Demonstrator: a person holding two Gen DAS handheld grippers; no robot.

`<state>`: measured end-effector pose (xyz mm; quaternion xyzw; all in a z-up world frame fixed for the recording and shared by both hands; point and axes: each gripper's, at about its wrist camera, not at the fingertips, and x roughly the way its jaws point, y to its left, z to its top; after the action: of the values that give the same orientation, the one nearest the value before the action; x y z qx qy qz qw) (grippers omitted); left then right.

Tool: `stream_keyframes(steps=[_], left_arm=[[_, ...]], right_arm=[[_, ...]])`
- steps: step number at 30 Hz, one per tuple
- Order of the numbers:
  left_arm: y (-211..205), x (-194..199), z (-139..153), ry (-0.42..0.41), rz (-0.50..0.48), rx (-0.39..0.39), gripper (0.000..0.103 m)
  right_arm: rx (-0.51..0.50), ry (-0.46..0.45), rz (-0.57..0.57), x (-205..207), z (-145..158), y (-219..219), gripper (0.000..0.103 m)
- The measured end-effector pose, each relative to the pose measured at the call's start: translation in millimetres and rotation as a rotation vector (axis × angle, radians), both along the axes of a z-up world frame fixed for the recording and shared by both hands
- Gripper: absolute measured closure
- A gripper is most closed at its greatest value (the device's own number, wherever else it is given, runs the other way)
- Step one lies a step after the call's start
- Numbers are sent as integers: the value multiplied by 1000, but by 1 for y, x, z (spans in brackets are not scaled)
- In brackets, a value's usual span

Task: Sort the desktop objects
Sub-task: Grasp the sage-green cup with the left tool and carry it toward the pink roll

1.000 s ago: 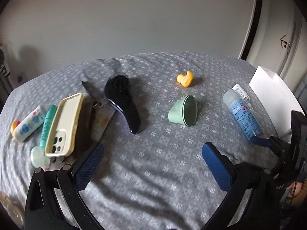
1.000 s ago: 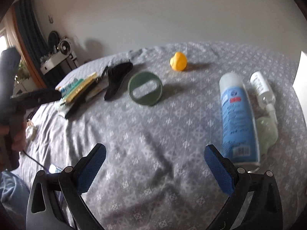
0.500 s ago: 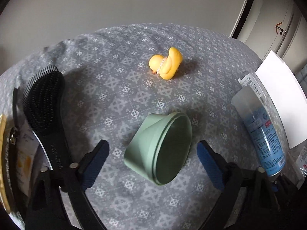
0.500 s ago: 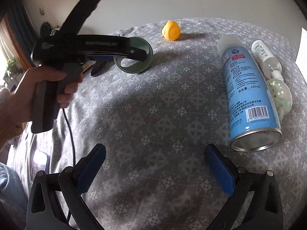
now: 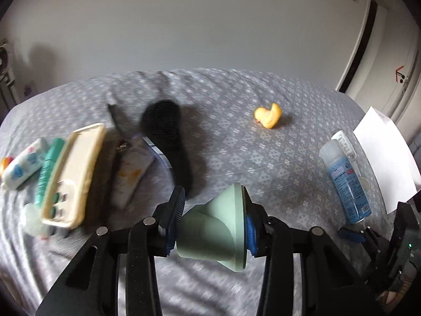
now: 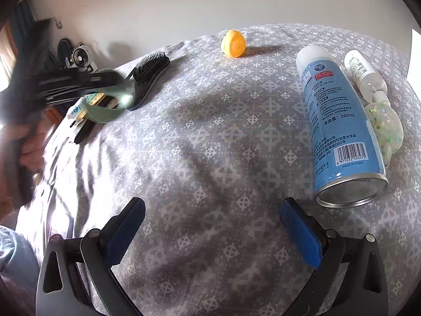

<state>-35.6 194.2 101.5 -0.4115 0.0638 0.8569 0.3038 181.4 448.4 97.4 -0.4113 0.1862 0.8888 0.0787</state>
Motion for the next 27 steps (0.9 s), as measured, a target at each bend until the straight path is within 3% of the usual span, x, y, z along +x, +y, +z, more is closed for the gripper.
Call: stream_keyframes(steps=[6, 11, 15, 19, 20, 22, 23, 24, 27], left_arm=[[-141, 5, 43, 73, 227, -64, 64], [-240, -13, 44, 84, 409, -191, 64], [-287, -39, 30, 51, 518, -230, 64], [-307, -61, 10, -4, 577, -256, 64], [-308, -64, 3, -21, 580, -279, 62], [-311, -66, -9, -49, 603, -324, 45], [-313, -64, -12, -47, 623, -345, 29], [-314, -60, -12, -27, 642, -364, 21], [-315, -43, 0, 83, 707, -426, 20]], right_arm=[[27, -22, 2, -5, -1, -4, 0], [79, -54, 6, -8, -3, -10, 0], [145, -95, 14, -12, -5, -17, 0], [170, -110, 16, -13, -6, -19, 0], [167, -108, 16, -12, -6, -18, 0], [167, -108, 16, -14, -7, -19, 0], [169, -108, 16, -14, -7, -19, 0], [170, -108, 17, -14, -7, -19, 0], [168, -107, 17, -14, -7, -19, 0]])
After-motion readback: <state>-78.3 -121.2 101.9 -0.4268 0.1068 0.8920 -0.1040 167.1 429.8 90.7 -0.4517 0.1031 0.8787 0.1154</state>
